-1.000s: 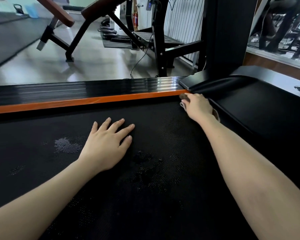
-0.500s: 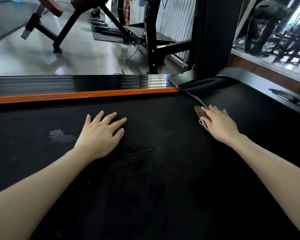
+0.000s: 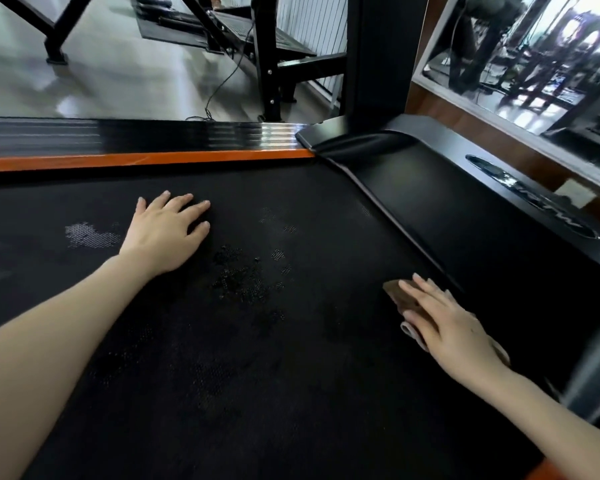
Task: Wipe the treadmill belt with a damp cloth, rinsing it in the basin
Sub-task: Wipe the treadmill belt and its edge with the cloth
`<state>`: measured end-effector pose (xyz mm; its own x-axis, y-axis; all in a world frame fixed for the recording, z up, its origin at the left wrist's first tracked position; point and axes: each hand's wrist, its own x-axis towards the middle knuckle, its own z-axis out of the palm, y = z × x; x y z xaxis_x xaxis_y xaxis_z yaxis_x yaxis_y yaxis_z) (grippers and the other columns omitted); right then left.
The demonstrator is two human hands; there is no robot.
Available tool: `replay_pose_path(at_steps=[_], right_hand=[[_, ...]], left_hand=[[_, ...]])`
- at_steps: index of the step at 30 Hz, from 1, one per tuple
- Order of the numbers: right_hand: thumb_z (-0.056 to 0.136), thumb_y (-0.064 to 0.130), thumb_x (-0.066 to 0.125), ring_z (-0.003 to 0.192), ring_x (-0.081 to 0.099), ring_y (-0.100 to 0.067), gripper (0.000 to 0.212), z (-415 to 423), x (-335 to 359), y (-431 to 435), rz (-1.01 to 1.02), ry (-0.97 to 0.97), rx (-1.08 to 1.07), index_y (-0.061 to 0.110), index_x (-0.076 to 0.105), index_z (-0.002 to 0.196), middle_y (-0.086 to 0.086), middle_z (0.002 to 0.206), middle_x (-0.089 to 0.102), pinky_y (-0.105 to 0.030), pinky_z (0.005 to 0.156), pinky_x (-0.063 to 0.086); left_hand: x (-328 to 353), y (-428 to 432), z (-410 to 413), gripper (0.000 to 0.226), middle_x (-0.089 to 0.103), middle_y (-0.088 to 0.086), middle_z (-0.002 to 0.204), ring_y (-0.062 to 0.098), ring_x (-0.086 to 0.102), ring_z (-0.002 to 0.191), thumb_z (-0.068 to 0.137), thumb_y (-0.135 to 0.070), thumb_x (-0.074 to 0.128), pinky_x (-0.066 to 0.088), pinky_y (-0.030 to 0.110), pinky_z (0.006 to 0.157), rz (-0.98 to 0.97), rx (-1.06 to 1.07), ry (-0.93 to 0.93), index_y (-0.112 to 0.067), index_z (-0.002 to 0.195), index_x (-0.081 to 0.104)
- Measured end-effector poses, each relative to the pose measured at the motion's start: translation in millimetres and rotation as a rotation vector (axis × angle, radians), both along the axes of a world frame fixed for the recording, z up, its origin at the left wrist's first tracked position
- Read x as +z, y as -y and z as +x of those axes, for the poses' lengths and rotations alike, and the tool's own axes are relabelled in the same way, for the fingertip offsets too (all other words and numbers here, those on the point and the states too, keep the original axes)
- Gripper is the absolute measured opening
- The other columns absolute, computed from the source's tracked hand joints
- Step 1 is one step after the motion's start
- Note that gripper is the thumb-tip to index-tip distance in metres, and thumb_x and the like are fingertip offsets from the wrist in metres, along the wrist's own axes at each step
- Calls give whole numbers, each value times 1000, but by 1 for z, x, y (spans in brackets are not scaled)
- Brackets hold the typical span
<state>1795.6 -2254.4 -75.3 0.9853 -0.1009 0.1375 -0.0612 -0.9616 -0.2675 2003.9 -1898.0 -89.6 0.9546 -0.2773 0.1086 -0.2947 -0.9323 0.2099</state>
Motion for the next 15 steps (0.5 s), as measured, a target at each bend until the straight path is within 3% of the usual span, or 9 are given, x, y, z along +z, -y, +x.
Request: replay_pose_path(at_steps=[4,7,10,12,15], right_hand=[[97,27,49,143,21,-24,43,53,-3,-8,-6,65,-107,21,44,140,-7,151,34,-34,117,10],[99,32,42,142,21,-30,44,121,-4,-19,-14,10,-192,21,40,143,-10,152,31,-41,115,11],[101,34,36,140,24,-34,44,167,-7,-40,-78,11,-245,21,37,143,-11,152,32,-47,115,15],[101,33,37,140,25,-33,44,163,-8,-60,-55,13,-180,21,38,143,-10,152,31,-46,115,15],[97,35,45,140,29,-29,45,107,-11,-101,74,45,181,21,45,140,-8,150,36,-40,115,14]], left_hand=[[28,5,-36,45,34,8,151,29,19,143,99,-34,38,7,48,116,-235,81,77,-23,142,41],[30,1,-84,44,34,7,151,28,20,143,100,-37,32,5,47,116,-157,37,79,-25,141,43],[10,-15,-126,58,46,12,142,35,33,137,94,-46,20,16,56,113,-26,44,78,-20,135,51],[-2,-24,-138,61,53,15,135,38,41,131,92,-46,20,23,61,109,38,59,65,-15,131,56],[-5,-25,-138,61,54,17,134,38,42,131,93,-45,21,22,60,109,0,111,67,-11,130,56]])
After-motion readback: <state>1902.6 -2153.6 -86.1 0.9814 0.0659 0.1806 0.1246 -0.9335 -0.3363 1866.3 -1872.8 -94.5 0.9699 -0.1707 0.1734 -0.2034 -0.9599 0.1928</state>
